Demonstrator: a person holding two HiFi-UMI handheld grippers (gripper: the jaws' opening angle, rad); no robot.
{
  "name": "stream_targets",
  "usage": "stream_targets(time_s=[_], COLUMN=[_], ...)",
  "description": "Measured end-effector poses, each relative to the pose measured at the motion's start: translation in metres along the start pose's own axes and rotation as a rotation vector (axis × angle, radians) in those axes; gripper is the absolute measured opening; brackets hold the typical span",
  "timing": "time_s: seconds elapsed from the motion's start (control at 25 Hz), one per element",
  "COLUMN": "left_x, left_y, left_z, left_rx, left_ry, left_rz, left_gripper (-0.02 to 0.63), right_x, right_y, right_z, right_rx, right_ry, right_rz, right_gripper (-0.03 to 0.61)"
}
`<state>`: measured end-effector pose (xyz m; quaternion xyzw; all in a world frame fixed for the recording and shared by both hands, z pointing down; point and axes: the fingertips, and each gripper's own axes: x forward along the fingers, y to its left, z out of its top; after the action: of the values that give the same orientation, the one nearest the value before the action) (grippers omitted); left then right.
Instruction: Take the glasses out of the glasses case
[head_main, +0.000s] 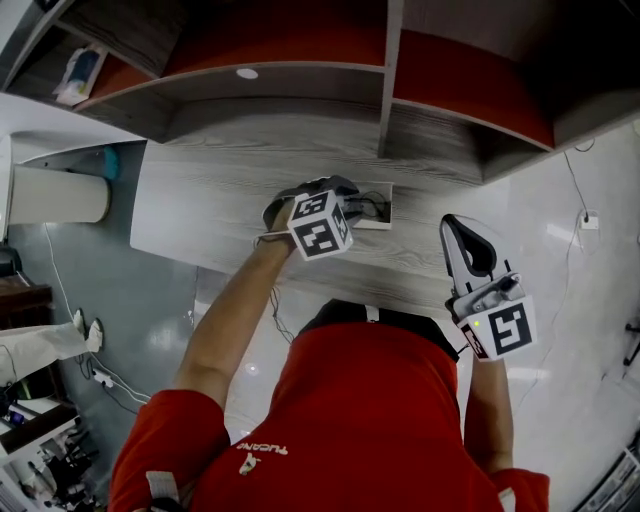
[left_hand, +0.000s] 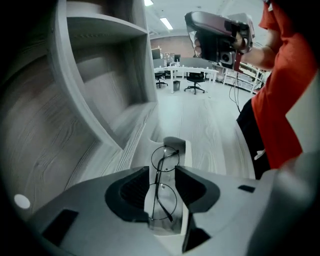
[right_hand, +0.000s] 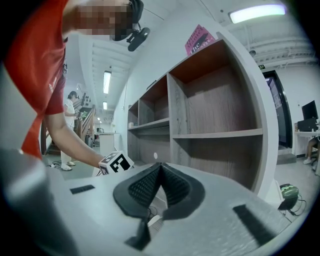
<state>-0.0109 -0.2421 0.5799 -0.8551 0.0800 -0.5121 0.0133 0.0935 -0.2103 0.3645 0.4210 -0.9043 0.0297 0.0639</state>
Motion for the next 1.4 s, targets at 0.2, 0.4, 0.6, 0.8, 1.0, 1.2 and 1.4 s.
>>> stream_targets(time_s=[0.2,0.4,0.6,0.8,1.0,1.2,1.4], left_x=[0.01,0.019,0.024,0.025,0.022,0.014,0.0], left_y=[-0.001,0.002,-0.001,-0.005,-0.005,-0.002,0.002], left_z=[-0.001,-0.005,-0.007,-0.008,-0.007,-0.006,0.0], left_rx=[0.025,0.042,0.054,0.045,0.03,0.011,-0.037], left_ry=[0.053,0.099,0.142,0.157,0.144,0.112,0.046], left_rz=[-0.034,-0.066,-0.117,-0.143,-0.137,-0.112,-0.075], left_gripper=[0.155,0.155,0.143,0.092,0.077,0.066,0.057], right_x=[-0.008,-0.012,-0.016,-0.017,-0.019,-0.019,-0.016], right_y=[-0.011,-0.016,-0.019,-0.024,-0.025,-0.022,-0.017], right_z=[-0.003,-0.008,-0.013,-0.014,-0.016,-0.014,-0.012], right_rx=[0.009,0.017,0.027,0.032,0.034,0.034,0.034], right_ry=[0.004,0.013,0.02,0.017,0.02,0.02,0.017], right_rz=[-0.018,-0.026,-0.032,-0.038,-0.038,-0.036,-0.026], right_gripper=[0.005,0.005,0.005,0.005,0.005,0.005,0.005])
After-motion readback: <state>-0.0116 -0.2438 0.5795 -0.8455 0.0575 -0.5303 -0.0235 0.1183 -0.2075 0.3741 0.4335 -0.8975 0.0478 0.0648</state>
